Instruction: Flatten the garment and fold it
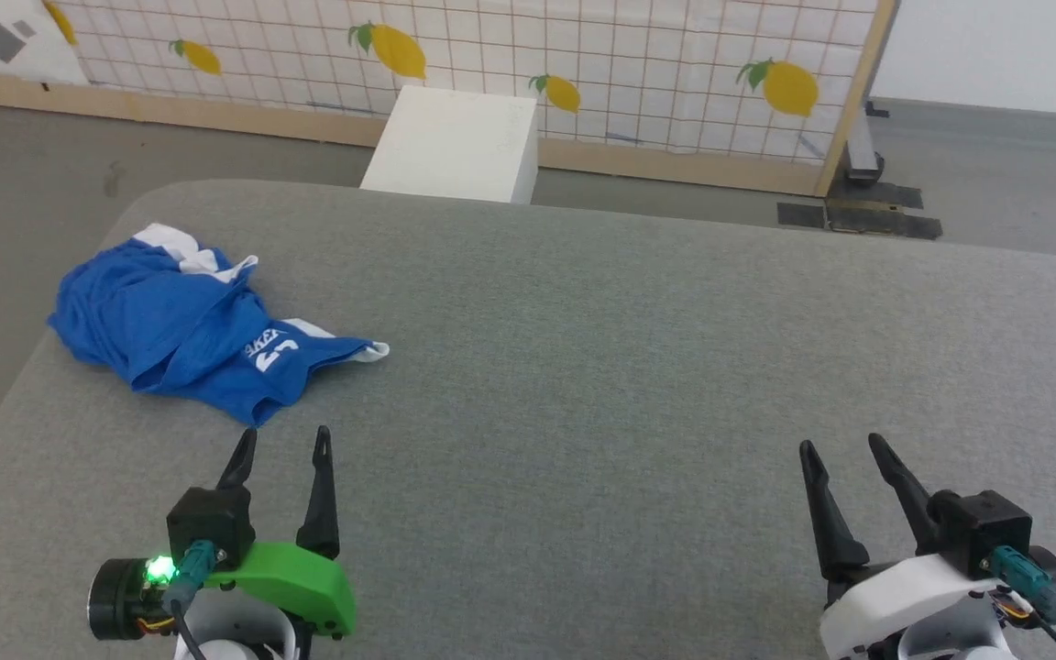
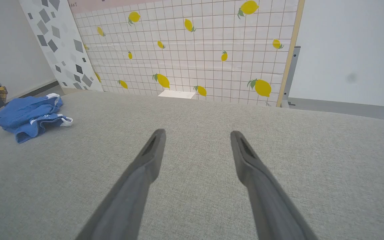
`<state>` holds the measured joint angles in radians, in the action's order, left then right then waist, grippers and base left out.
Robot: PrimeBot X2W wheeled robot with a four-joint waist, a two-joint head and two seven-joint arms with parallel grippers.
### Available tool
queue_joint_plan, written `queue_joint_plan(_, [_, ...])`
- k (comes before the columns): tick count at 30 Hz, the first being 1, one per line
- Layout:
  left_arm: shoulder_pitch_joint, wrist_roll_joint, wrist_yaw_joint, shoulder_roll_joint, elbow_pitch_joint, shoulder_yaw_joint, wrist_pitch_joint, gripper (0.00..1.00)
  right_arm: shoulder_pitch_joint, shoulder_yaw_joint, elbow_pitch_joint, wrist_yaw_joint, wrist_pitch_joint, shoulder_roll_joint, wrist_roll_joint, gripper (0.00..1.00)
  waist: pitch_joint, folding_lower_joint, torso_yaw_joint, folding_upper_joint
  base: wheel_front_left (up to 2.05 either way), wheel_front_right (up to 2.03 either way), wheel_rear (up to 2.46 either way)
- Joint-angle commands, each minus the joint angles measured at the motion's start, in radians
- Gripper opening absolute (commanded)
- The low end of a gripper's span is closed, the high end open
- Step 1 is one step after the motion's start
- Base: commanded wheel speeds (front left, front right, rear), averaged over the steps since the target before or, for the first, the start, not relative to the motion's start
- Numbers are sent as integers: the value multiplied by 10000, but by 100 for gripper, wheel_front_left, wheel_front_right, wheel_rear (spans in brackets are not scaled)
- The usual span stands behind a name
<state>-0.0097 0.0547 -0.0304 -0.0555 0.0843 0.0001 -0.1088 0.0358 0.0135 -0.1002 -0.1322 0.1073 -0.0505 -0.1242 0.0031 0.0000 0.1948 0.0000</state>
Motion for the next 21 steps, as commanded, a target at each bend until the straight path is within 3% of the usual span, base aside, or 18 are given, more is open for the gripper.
queue_joint_plan(1, [196, 167, -57, 24, 52, 44, -124, 100, 55, 40, -74, 7, 131, 1, -103, 100, 2, 0, 191, 0, 0, 0, 0])
queue_joint_plan(21, [366, 429, -56, 33, 266, 131, -539, 100, 160, 197, -483, 9, 548, 2, -539, 100, -107, 0, 1223, 0, 0, 0, 0])
